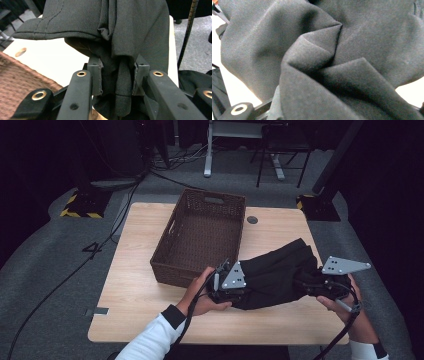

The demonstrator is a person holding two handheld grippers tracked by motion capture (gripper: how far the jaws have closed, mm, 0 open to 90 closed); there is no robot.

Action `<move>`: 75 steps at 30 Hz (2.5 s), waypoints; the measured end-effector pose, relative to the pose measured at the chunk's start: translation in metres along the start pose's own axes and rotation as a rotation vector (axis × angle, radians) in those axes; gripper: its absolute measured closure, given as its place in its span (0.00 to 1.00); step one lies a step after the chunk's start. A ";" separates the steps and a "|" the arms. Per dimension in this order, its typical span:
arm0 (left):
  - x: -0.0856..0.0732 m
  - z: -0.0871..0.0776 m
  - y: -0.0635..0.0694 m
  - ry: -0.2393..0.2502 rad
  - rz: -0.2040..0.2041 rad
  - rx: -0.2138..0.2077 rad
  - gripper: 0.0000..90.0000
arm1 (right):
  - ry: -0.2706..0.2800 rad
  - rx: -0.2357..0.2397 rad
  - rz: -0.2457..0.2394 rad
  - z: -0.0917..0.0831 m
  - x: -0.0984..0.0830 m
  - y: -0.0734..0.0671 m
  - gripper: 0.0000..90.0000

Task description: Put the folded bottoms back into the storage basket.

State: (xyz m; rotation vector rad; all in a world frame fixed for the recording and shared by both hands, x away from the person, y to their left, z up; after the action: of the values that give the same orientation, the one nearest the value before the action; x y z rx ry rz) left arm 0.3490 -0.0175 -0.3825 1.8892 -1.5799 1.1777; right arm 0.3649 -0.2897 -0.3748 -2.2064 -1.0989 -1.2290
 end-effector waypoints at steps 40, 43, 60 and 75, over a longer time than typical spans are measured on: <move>-0.038 -0.080 -0.084 -0.028 -0.092 0.292 0.76 | 0.056 0.025 -0.055 0.096 0.105 -0.008 0.65; -0.045 -0.084 -0.090 -0.035 -0.111 0.306 0.76 | 0.047 0.026 -0.061 0.107 0.110 -0.010 0.65; -0.080 -0.102 -0.119 -0.070 -0.209 0.399 0.76 | 0.006 0.058 -0.070 0.164 0.134 -0.017 0.65; -0.104 -0.105 -0.136 -0.122 -0.252 0.435 0.76 | -0.042 0.083 -0.047 0.204 0.136 -0.023 0.65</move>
State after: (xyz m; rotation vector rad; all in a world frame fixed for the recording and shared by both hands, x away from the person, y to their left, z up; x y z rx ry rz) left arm 0.4404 0.1614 -0.3801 2.3919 -1.1573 1.3950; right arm 0.4989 -0.0832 -0.3727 -2.1647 -1.2026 -1.1398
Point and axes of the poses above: each handheld gripper's, and its own axes: z roughly forward along the jaws, x roughly out of its top, y roughly to its right, the point moved 4 cm from there along z, roughly forward along the jaws, and after that the axes turned 2 degrees about z, right-handed, at the moved point
